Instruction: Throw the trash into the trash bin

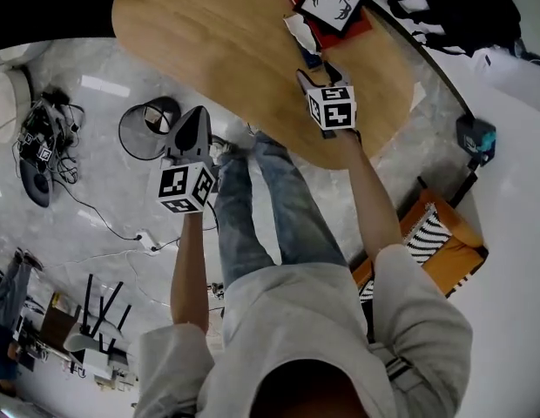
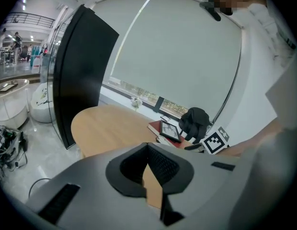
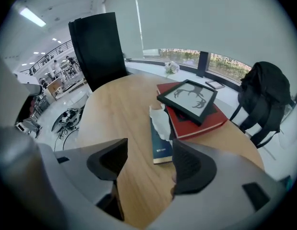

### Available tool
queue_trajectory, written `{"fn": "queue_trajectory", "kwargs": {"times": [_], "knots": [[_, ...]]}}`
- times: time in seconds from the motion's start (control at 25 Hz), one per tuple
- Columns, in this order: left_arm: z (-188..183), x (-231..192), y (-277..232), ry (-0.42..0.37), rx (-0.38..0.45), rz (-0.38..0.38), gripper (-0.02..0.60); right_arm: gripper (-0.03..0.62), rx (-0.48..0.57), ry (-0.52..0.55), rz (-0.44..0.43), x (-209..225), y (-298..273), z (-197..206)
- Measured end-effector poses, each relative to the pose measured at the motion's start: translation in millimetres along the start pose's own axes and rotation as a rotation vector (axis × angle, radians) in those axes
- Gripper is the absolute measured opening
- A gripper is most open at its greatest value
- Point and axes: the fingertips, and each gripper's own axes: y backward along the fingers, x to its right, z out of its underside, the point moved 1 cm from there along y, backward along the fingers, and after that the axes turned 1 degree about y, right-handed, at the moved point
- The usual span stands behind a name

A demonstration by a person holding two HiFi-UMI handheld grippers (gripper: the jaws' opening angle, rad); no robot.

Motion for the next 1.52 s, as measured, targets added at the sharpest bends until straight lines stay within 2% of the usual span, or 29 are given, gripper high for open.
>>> {"fn": "queue_trajectory", "kwargs": {"times": [0.36, 0.72, 0.76, 0.84, 0.96, 1.2, 1.52], "knots": [[5, 36, -35, -0.046, -0.063, 0.047, 0.017, 0.282, -0.040, -0.048, -0.012, 26, -16, 25], [10, 28, -36, -0.043, -0.081, 0.016, 0.018, 0.279, -0.108, -0.005, -0.021, 27, -46, 39], [10, 27, -35, -0.041, -0.081, 0.012, 0.018, 0.276, -0.116, 0.003, -0.017, 26, -48, 41], [10, 24, -33, -0.035, -0.078, 0.005, 0.018, 0.216, -0.124, 0.011, 0.000, 26, -50, 43], [11, 20, -31, -0.028, -0.074, -0.003, 0.018, 0.209, -0.123, 0.013, 0.011, 28, -51, 45], [11, 13, -23, -0.012, -0.059, -0.013, 0.018, 0.204, -0.093, 0.035, -0.021, 16, -41, 34], [8, 2, -9, 0.009, -0.024, -0.029, 0.018, 0.204, 0.039, 0.081, -0.069, -28, 1, 3]]}}
